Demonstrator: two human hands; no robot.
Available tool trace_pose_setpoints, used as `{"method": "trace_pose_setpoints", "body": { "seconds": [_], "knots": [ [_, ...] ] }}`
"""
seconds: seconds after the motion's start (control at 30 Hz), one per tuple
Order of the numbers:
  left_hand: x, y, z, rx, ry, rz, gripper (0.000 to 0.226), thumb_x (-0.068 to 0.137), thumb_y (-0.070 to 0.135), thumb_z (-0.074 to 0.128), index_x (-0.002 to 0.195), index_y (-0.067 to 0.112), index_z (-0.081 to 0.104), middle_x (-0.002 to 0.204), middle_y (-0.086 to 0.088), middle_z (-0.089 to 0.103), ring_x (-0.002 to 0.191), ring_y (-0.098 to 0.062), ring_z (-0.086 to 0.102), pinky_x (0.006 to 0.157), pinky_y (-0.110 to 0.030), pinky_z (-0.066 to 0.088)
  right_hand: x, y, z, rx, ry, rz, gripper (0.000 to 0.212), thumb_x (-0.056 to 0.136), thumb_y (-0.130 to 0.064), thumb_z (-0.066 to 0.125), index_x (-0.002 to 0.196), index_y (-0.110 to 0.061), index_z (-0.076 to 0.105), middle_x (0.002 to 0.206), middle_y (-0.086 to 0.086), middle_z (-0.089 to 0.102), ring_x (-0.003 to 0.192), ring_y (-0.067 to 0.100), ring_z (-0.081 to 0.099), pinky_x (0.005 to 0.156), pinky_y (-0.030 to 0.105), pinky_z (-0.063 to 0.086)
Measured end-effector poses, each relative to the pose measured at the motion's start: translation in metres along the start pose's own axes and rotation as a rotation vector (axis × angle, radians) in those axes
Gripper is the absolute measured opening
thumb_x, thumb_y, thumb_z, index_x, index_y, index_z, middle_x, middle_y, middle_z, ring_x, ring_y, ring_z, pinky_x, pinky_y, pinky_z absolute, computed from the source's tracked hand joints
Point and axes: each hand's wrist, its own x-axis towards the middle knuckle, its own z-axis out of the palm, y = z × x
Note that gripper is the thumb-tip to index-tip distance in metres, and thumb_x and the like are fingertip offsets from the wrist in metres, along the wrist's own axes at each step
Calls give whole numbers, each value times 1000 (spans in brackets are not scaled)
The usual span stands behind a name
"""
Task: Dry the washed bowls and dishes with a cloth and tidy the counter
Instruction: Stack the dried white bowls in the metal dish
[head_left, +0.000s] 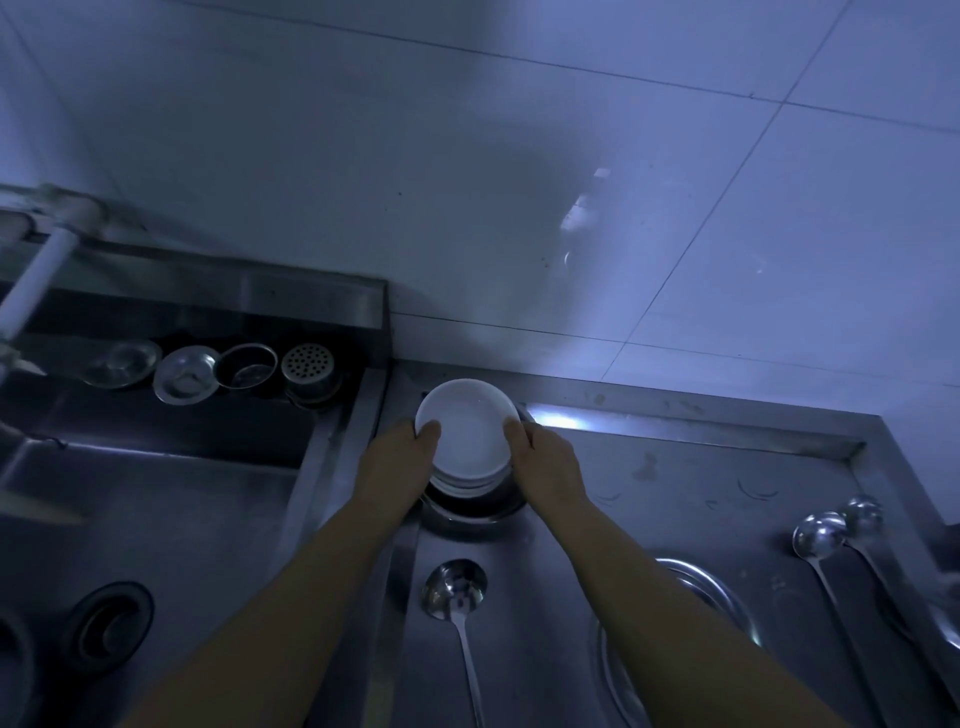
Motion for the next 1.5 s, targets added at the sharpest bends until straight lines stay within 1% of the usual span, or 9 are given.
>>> {"method": "trace_pose_setpoints", "body": {
  "seconds": [0.13,0.23,0.33,0.57,0.8,0.9,1.07,1.2,1.5],
  "knots": [
    [-15,5,-8,59,96,31,25,90,37,46,73,18,50,70,4,54,69,-19,52,53,-26,31,-15,1,-11,15,77,-22,39,100,-38,35,71,-17,51,64,-7,51,62,10,49,52,19,32],
    [-40,6,-11,149,247,112,23,87,32,51,101,15,57,95,-1,57,83,-21,52,67,-28,35,-37,2,-25,14,136,-44,42,99,-33,38,60,-19,46,61,-4,51,60,12,49,53,22,35],
    [-77,11,-5,112,306,246,34,86,26,56,119,22,55,112,-1,56,97,-20,55,73,-26,35,-68,6,-39,24,176,-73,32,98,-25,43,77,-11,63,75,3,64,72,20,59,65,31,42],
    [-178,15,51,68,58,356,33,87,22,57,119,25,56,111,6,59,89,-7,53,78,-28,44,-174,62,-84,224,199,118,18,94,-13,55,102,-15,71,90,0,71,85,18,68,83,40,54],
    [-283,3,142,161,-271,443,33,86,25,56,120,26,55,114,4,57,103,-15,56,81,-23,36,-298,158,-138,66,240,238,22,93,-8,54,108,-12,70,103,4,70,93,16,61,86,27,45],
    [-327,-3,178,172,-401,444,34,88,29,55,122,27,53,116,3,58,104,-15,56,86,-23,36,-346,200,-152,-34,315,321,25,94,-12,54,113,-20,69,111,-3,67,94,10,58,78,8,34],
    [-375,-5,226,242,-587,386,33,92,42,49,122,27,52,117,5,56,108,-14,56,92,-29,40,-401,258,-166,-154,406,381,29,86,0,63,115,-3,66,116,19,64,111,39,57,91,40,45],
    [-394,-5,247,187,-597,384,27,92,46,47,112,28,55,106,10,59,98,-10,56,78,-26,41,-419,288,-163,-63,222,487,40,97,-28,48,130,-7,55,132,11,55,124,28,49,100,31,36],
    [-418,-9,275,53,-390,209,27,93,24,49,120,24,54,106,7,59,92,-8,50,75,-20,30,-417,306,-142,145,232,468,22,100,-30,42,87,-26,60,71,-7,55,71,16,53,61,25,31]
  ]
}}
